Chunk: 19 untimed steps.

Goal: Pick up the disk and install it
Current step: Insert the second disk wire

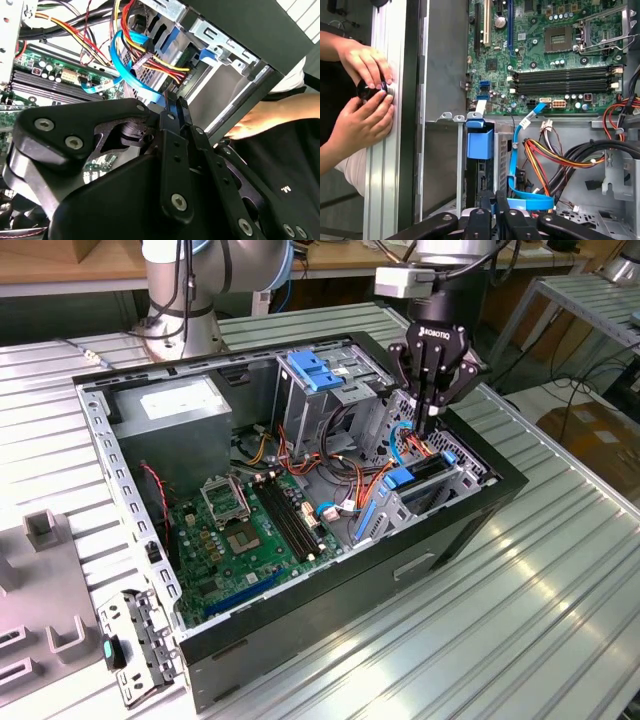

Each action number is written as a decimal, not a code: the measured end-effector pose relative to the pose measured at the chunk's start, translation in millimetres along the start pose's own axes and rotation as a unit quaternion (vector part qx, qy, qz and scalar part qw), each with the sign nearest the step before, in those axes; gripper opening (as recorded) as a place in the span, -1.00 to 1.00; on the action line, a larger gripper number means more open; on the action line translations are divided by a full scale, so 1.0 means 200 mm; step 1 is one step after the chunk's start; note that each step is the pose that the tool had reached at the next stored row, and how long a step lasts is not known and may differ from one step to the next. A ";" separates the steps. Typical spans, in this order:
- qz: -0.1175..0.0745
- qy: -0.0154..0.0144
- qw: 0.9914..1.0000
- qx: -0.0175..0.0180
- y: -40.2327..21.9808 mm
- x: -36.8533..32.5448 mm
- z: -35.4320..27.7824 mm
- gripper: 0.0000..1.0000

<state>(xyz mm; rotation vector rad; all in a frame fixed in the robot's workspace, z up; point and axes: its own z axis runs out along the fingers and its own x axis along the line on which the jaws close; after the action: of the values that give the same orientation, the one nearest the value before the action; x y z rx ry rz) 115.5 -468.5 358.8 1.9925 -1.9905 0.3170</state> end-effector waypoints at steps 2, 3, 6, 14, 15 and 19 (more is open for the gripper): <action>0.000 -0.010 1.000 0.002 0.014 0.012 0.008 -0.68; 0.000 -0.017 1.000 0.003 0.023 0.021 0.014 -0.68; 0.001 -0.027 1.000 0.007 0.031 0.043 0.025 -0.68; 0.000 -0.061 0.998 0.013 0.049 0.169 0.100 -0.68; 0.000 -0.065 0.998 0.013 0.050 0.174 0.103 -0.68; -0.001 -0.086 0.996 0.017 0.056 0.191 0.113 -0.68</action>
<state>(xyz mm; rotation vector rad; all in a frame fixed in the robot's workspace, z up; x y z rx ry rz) 103.4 -512.2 352.6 2.1072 -2.0974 0.1857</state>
